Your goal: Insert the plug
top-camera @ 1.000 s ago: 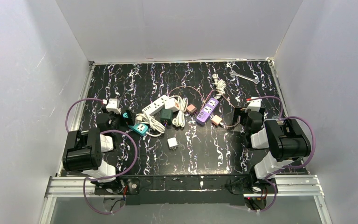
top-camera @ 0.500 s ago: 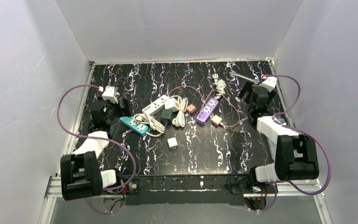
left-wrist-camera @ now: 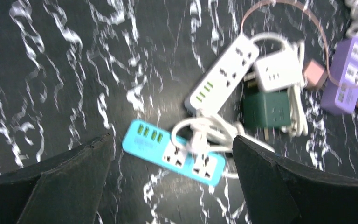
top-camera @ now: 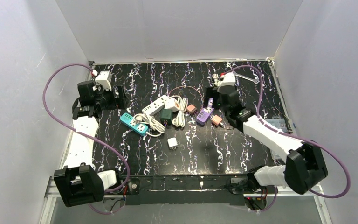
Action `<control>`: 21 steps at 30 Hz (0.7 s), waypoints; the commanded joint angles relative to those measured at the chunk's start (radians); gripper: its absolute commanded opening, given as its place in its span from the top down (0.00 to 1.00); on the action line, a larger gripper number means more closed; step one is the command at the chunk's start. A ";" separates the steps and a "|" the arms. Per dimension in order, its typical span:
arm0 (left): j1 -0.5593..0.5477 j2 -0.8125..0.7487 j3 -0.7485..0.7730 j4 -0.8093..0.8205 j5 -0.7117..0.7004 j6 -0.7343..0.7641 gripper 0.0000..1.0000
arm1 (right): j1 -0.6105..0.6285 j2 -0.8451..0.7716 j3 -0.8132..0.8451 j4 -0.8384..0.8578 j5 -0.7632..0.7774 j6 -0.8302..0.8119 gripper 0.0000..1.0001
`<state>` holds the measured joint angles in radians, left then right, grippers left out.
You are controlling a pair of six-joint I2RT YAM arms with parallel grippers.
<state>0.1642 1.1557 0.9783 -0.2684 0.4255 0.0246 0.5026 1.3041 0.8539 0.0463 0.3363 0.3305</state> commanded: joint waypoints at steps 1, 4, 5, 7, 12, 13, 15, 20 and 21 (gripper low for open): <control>0.003 0.025 0.019 -0.265 0.029 0.087 0.01 | 0.218 -0.021 0.055 -0.083 0.162 -0.059 0.00; 0.003 0.051 0.035 -0.336 0.049 0.123 0.01 | 0.393 0.050 0.083 -0.106 0.229 -0.061 0.00; 0.004 0.057 0.036 -0.349 0.050 0.134 0.01 | 0.444 0.079 0.092 -0.106 0.241 -0.060 0.00; 0.003 0.062 0.033 -0.361 0.041 0.149 0.01 | 0.535 0.148 0.127 -0.115 0.270 -0.061 0.00; 0.004 0.073 0.020 -0.371 0.027 0.162 0.01 | 0.667 0.336 0.262 -0.117 0.290 -0.114 0.00; 0.004 0.084 0.021 -0.376 0.018 0.163 0.01 | 0.679 0.370 0.309 -0.118 0.283 -0.126 0.03; 0.004 0.114 0.028 -0.388 0.000 0.169 0.01 | 0.686 0.438 0.382 -0.122 0.261 -0.149 0.04; 0.005 0.192 0.065 -0.397 -0.052 0.171 0.01 | 0.686 0.614 0.574 -0.126 0.209 -0.241 0.05; 0.004 0.204 0.075 -0.401 -0.057 0.171 0.02 | 0.685 0.650 0.614 -0.131 0.200 -0.263 0.06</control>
<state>0.1646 1.3228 0.9920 -0.6262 0.4053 0.1780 1.1923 1.8599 1.3251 -0.0978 0.5549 0.1619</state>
